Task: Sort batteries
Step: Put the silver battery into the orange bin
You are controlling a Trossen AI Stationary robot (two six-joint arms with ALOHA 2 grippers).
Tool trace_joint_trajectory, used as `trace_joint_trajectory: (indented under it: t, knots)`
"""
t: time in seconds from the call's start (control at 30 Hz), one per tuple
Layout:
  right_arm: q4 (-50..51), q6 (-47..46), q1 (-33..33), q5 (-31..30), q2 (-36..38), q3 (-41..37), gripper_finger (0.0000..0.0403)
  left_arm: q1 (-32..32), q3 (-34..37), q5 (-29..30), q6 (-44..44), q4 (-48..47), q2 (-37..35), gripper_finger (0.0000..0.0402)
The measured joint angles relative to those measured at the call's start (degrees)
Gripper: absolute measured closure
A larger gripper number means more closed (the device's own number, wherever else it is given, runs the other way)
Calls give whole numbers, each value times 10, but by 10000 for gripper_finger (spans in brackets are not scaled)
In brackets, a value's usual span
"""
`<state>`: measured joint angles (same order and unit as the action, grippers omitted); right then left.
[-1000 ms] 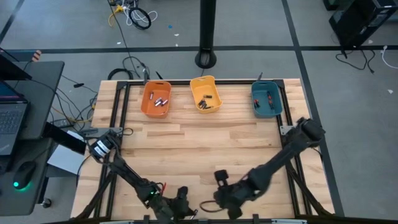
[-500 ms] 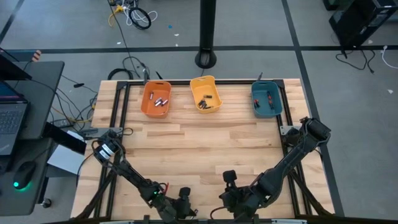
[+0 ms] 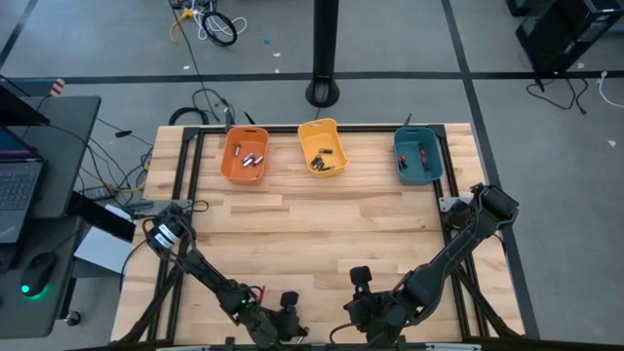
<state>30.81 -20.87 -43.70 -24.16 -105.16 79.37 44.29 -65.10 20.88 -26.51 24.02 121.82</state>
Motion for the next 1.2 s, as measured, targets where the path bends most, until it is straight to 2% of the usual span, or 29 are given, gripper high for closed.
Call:
trace_joint_trajectory:
  t: [0.13,0.33,0.47,0.53,0.7,0.87,0.97,1.2]
  knots:
    - [1,0,0,0,0,0,393,0,1,10,7,-52,-25,396]
    - [7,-9,-2,0,0,0,393,0,1,70,-13,-177,-99,396]
    - [17,-22,-2,0,-1,0,392,0,1,84,-103,-244,-144,396]
    - [18,-27,-3,0,-1,0,392,0,1,56,-176,-246,-156,396]
    - [21,-30,-4,0,-1,0,392,12,0,-28,-295,-203,-147,364]
    - [21,-32,-4,0,-1,0,392,27,1,-21,-388,-251,-146,307]
    - [20,-32,-4,0,-1,0,392,30,-13,-12,-403,-291,-142,283]
    - [23,-32,-5,0,-1,0,391,31,-123,3,-398,-470,-98,271]
